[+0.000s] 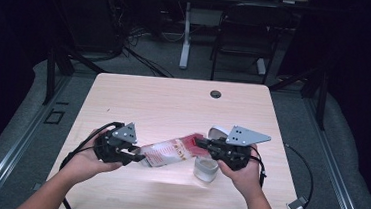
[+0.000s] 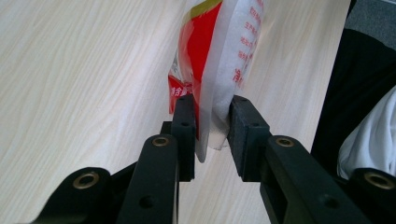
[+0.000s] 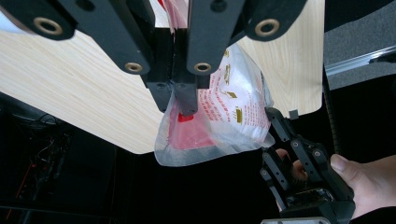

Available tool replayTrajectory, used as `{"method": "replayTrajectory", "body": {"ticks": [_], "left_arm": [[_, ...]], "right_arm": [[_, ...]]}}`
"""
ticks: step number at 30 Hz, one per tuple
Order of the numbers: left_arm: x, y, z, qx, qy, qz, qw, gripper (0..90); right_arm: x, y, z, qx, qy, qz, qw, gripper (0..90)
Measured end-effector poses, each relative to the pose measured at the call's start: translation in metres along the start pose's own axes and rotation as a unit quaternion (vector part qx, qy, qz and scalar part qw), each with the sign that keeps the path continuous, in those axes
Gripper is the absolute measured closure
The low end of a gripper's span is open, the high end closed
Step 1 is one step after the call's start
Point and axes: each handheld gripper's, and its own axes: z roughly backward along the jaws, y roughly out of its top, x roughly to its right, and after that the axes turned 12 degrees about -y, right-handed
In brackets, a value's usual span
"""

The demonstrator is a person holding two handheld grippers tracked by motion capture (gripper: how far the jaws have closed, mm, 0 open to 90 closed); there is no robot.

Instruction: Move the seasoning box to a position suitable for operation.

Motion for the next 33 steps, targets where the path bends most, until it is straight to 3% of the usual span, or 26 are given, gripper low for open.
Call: {"method": "replayTrajectory", "body": {"ticks": [33], "left_arm": [[0.003, 0.032, 0.023, -0.026, 0.011, -0.025, 0.9993, 74.4]], "right_arm": [[0.011, -0.010, 0.009, 0.006, -0.007, -0.024, 0.9997, 89.8]]}}
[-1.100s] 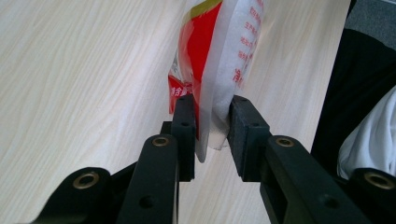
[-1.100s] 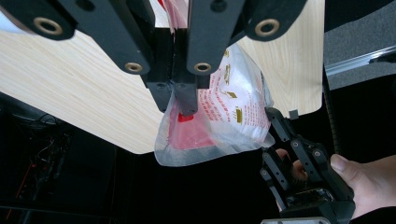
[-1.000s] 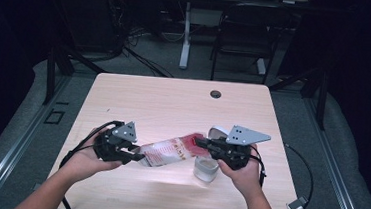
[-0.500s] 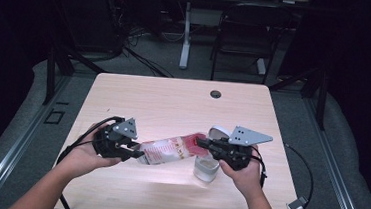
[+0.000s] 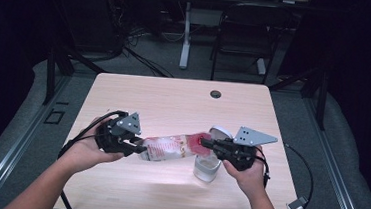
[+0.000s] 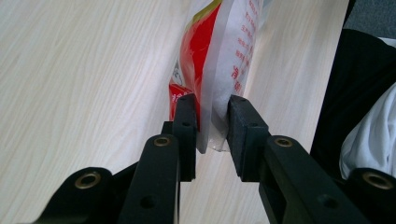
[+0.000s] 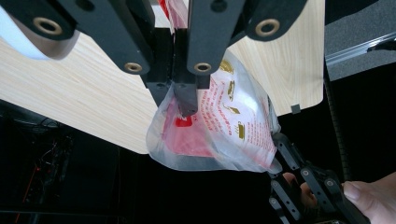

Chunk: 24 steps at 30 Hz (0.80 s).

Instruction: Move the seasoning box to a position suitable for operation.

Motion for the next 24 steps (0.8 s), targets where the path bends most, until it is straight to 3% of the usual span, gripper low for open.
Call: {"method": "replayTrajectory", "body": {"ticks": [24], "left_arm": [[-0.002, 0.012, 0.006, 0.005, -0.001, -0.002, 1.0000, 74.5]], "right_arm": [[0.006, -0.004, 0.005, 0.000, -0.002, -0.014, 0.9999, 89.9]]}}
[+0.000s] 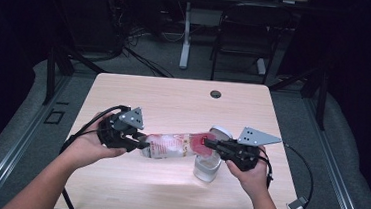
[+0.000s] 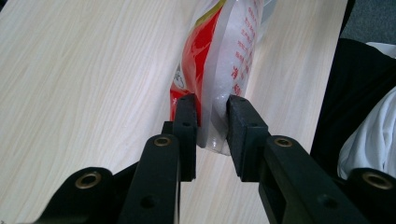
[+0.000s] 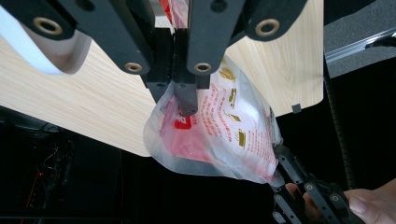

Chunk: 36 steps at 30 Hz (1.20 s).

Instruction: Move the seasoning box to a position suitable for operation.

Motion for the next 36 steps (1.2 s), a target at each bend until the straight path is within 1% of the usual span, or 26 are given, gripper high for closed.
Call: {"method": "replayTrajectory", "body": {"ticks": [5, 16, 23, 36], "left_arm": [[0.001, 0.003, 0.001, -0.004, -0.001, 0.001, 1.0000, 74.5], [0.001, 0.010, 0.004, -0.014, -0.001, -0.004, 0.9999, 74.6], [0.000, 0.015, 0.005, -0.014, 0.000, -0.005, 0.9999, 74.5], [0.003, 0.028, 0.010, -0.019, 0.003, -0.015, 0.9997, 74.6]], "right_arm": [[0.001, 0.000, 0.001, -0.002, -0.001, 0.000, 1.0000, 89.9], [0.003, -0.001, 0.002, -0.001, -0.003, -0.002, 1.0000, 90.0], [0.005, -0.002, 0.003, -0.002, -0.004, -0.005, 1.0000, 90.0], [0.009, -0.005, 0.007, -0.011, -0.008, -0.002, 0.9999, 90.0]]}}
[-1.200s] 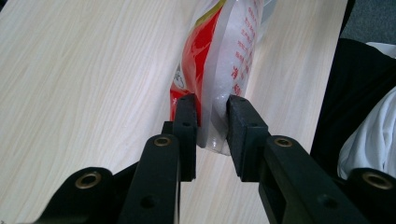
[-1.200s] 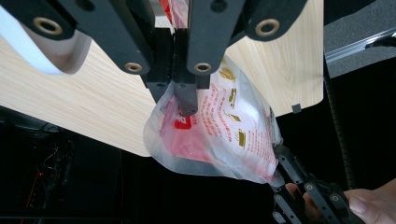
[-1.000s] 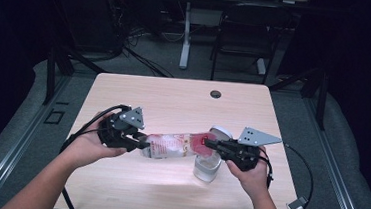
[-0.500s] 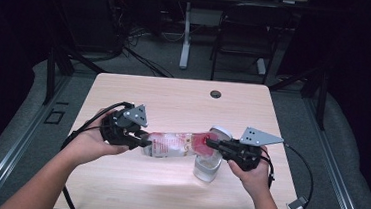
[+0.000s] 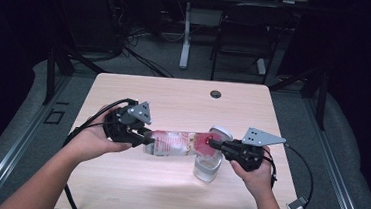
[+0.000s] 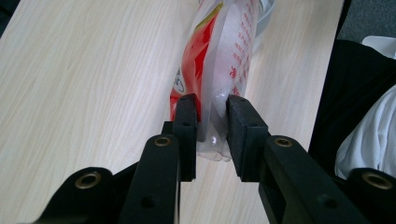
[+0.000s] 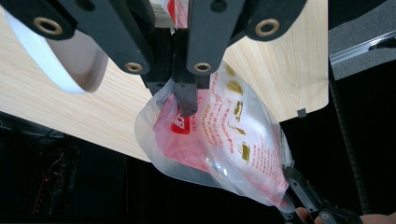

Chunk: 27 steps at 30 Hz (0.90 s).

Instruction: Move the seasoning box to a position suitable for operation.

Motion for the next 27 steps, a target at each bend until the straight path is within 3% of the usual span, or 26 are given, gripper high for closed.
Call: {"method": "replayTrajectory", "body": {"ticks": [19, 27], "left_arm": [[0.000, 0.015, 0.001, -0.001, -0.001, -0.016, 0.9999, 74.6], [0.001, 0.019, 0.001, 0.006, -0.002, -0.013, 0.9999, 74.6]], "right_arm": [[0.005, -0.006, 0.007, -0.004, -0.009, -0.011, 0.9999, 89.9], [0.007, -0.007, 0.008, -0.006, -0.010, -0.012, 0.9998, 89.9]]}}
